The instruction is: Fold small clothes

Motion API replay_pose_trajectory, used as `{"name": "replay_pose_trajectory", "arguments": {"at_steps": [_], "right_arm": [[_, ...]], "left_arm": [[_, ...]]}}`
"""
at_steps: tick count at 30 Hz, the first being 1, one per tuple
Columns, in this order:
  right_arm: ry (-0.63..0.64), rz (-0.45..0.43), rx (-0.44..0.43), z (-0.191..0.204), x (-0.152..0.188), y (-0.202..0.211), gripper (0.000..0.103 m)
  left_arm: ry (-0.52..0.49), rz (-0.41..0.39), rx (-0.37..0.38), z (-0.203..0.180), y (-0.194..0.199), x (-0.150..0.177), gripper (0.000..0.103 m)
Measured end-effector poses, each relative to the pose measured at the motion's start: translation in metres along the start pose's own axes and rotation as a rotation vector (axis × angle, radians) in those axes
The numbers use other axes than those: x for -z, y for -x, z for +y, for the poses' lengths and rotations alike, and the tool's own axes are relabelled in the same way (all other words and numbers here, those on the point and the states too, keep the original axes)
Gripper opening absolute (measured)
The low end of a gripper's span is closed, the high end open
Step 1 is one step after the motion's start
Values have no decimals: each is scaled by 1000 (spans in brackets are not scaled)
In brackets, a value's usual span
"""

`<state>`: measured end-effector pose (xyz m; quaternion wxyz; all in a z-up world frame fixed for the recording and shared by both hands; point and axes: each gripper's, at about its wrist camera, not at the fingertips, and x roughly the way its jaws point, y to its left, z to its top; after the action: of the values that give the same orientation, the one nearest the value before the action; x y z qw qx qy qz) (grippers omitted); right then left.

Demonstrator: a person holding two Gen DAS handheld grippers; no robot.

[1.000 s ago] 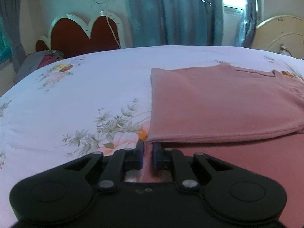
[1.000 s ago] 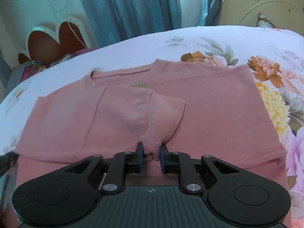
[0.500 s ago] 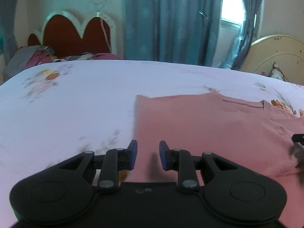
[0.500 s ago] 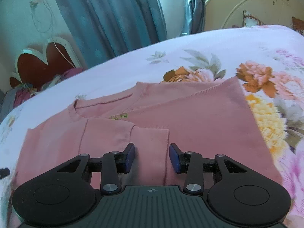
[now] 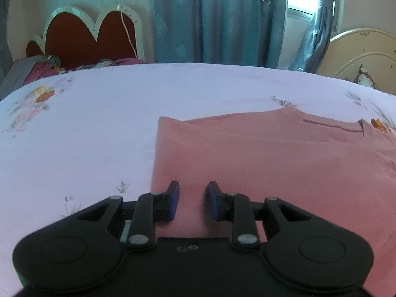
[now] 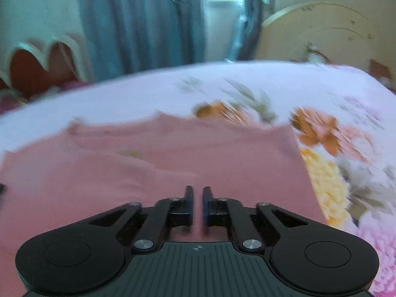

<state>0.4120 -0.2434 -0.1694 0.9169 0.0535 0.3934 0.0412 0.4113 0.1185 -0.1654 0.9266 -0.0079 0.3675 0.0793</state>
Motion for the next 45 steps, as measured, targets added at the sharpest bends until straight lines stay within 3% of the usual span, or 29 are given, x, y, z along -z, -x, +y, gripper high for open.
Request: {"name": "replay_pose_trajectory", "arguments": {"at_steps": [5, 8, 10, 12, 13, 17, 21, 31, 40, 45], "right_arm": [[-67, -77, -19, -10, -10, 16, 4], [-43, -124, -58, -1, -22, 23, 7], [2, -114, -86, 12, -27, 21, 16], [32, -102, -108, 23, -27, 16, 43], [42, -101, -112, 28, -27, 13, 44], [63, -67, -124, 40, -22, 3, 43], [130, -16, -69, 39, -10, -15, 39], [99, -57, -108, 34, -12, 14, 39], [149, -39, -180, 53, 3, 38, 39], [201, 24, -132, 53, 26, 22, 38]], "left_arm": [[-3, -14, 1, -4, 6, -11, 25], [-5, -13, 1, -9, -1, -20, 27], [10, -3, -7, -10, -10, -25, 27], [29, 7, -20, -10, -18, -29, 27], [33, 11, -25, -10, -21, -31, 28], [9, 22, -39, -10, -29, -30, 31], [-17, 22, -40, -11, -30, -29, 32], [7, 40, -40, -10, -16, -30, 30], [-15, 14, 35, -23, 36, 3, 31], [-62, 31, 37, -29, 42, 33, 35]]}}
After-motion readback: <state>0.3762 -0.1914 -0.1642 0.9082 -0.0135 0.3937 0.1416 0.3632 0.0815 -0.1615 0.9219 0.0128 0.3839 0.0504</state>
